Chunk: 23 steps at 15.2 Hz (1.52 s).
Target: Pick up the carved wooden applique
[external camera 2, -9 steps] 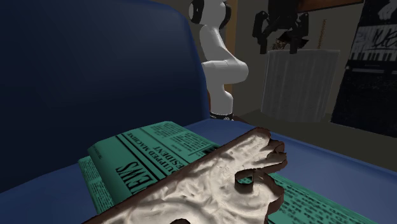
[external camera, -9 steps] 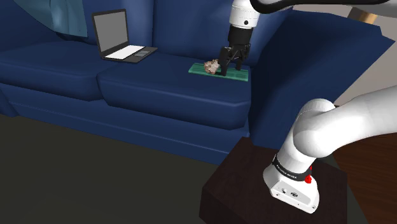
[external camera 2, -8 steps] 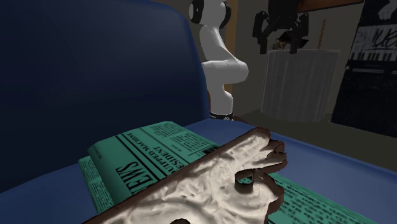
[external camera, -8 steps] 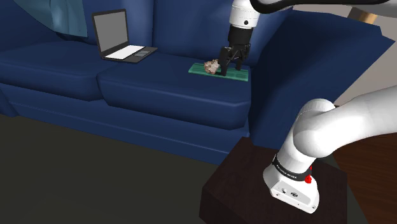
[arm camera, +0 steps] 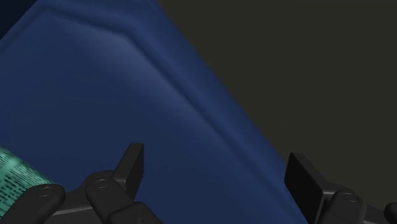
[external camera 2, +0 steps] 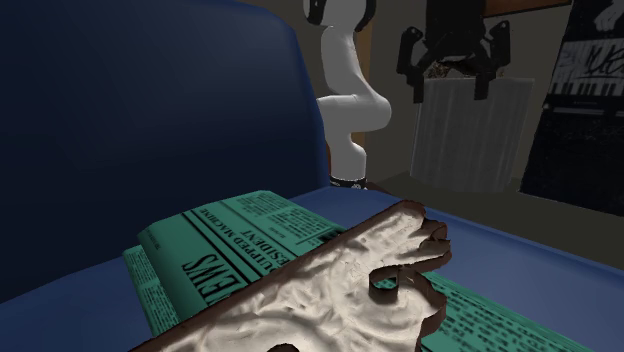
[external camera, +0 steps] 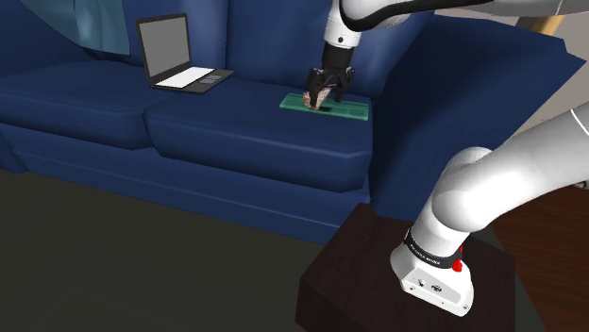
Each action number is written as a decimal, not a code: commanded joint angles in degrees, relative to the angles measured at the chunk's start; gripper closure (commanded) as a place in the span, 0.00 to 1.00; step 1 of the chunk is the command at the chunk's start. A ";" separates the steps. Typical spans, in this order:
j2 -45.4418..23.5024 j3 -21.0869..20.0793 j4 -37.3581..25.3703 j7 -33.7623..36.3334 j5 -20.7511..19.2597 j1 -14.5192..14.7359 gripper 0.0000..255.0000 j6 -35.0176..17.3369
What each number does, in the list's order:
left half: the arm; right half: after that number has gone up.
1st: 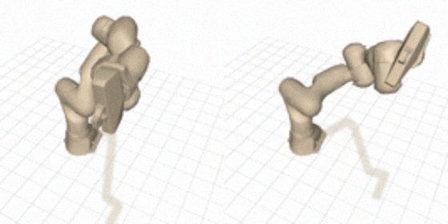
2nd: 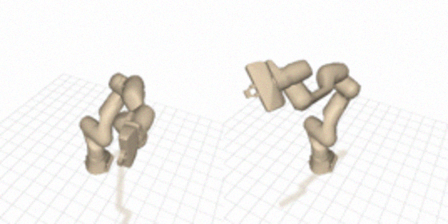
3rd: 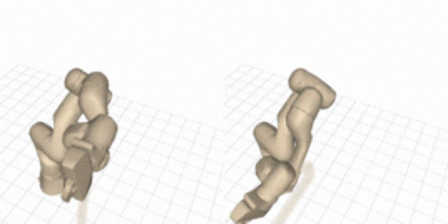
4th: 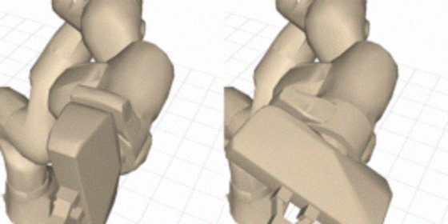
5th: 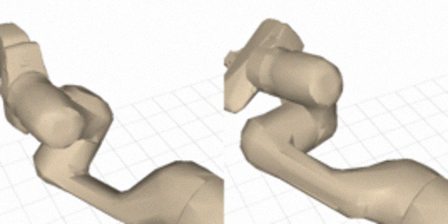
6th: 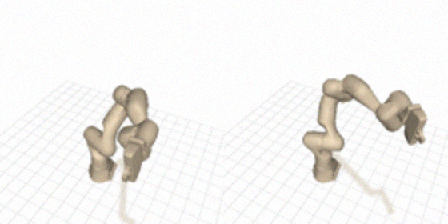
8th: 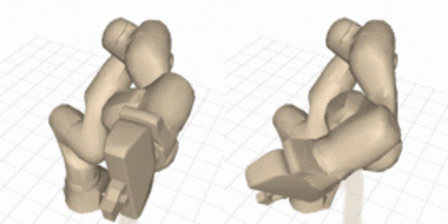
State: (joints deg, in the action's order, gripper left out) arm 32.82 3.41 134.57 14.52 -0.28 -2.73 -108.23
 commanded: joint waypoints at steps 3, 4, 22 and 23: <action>-6.57 1.94 -2.81 2.33 0.53 -2.06 0.00 -5.41; -8.26 2.44 -3.66 2.87 0.74 -2.52 0.00 -6.64; -30.93 9.66 -15.64 7.24 8.07 -7.92 0.00 -21.66; -31.18 9.67 -15.14 7.08 8.23 -7.91 0.00 -22.39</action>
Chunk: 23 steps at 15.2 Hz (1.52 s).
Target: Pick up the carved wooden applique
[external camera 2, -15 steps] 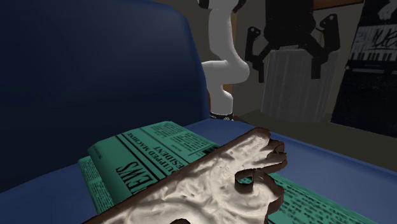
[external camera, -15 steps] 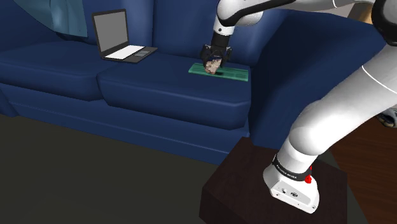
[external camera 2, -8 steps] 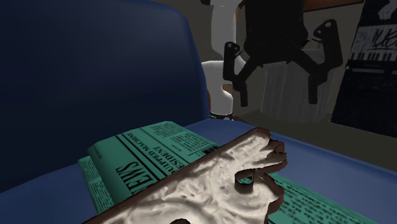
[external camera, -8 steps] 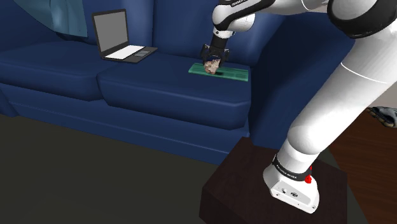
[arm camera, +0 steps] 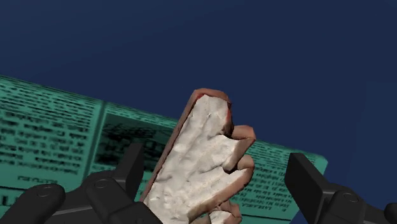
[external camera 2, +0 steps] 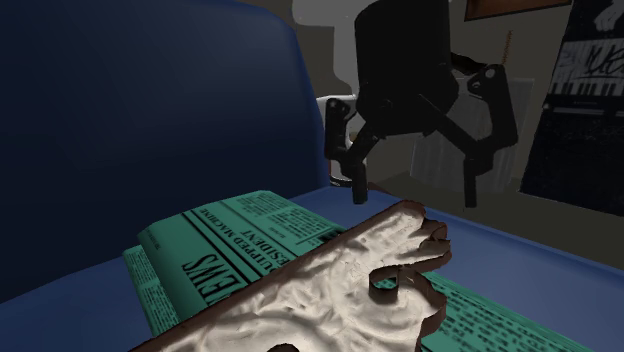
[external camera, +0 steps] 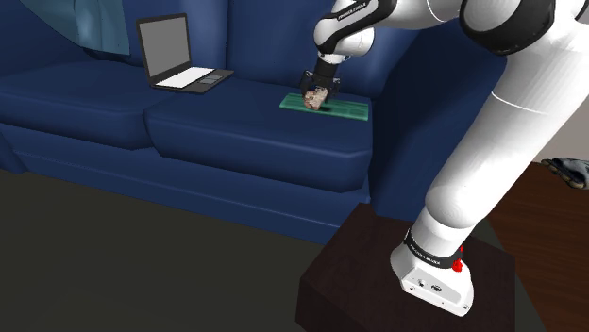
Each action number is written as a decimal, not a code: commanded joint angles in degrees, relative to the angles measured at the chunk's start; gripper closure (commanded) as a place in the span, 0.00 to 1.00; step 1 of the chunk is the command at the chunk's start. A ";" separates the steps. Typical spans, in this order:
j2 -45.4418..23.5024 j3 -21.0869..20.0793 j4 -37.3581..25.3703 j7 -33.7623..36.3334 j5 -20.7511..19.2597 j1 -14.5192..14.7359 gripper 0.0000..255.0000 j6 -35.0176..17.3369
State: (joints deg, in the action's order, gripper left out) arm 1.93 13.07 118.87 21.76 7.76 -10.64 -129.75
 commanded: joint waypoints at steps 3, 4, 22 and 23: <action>-0.99 0.02 1.79 -0.63 0.63 0.02 0.00 -2.76; -0.99 0.02 1.80 -0.62 0.63 0.01 0.00 -2.76; 0.94 -0.02 -2.30 0.68 -0.59 -0.03 1.00 3.13; 1.13 -0.02 -2.87 0.82 -0.71 -0.04 1.00 3.88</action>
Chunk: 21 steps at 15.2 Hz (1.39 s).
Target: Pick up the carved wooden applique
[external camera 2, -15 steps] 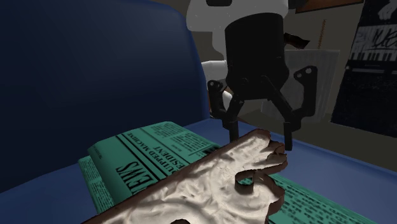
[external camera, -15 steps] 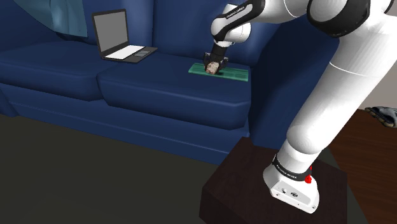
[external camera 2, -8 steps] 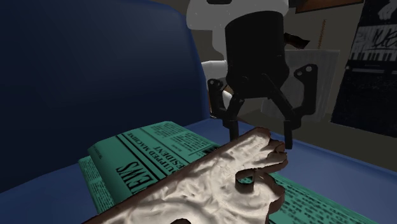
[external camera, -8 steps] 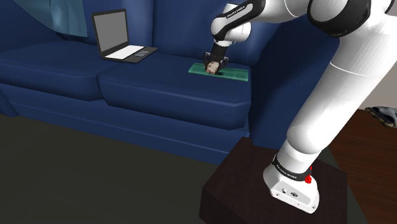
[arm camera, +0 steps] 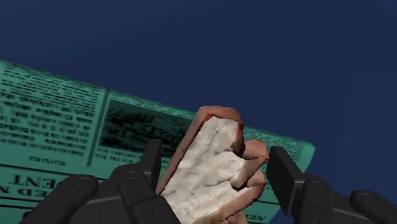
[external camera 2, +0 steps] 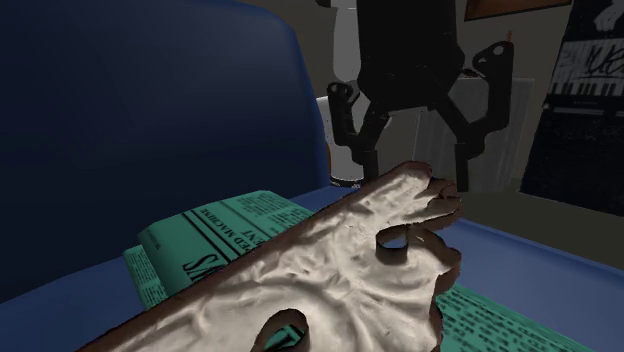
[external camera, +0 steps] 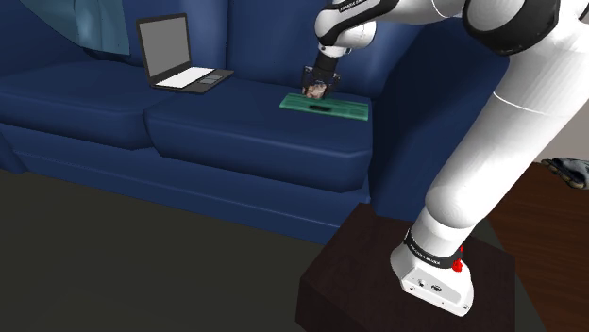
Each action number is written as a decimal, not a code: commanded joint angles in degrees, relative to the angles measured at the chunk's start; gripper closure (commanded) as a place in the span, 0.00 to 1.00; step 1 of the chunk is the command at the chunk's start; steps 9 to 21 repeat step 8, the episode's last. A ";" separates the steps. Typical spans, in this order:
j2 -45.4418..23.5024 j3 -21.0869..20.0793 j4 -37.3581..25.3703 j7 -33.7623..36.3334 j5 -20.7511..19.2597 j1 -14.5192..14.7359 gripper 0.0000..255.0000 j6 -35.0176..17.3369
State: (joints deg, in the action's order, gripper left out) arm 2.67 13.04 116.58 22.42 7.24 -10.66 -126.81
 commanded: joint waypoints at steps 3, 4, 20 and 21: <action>0.87 -0.01 -2.36 0.55 -0.50 -0.03 1.00 3.17; 1.01 -0.02 -2.98 0.67 -0.60 -0.04 1.00 3.92; 1.27 -0.03 -4.35 0.92 -0.78 -0.05 1.00 5.53; 1.27 -0.03 -4.35 0.92 -0.78 -0.05 1.00 5.53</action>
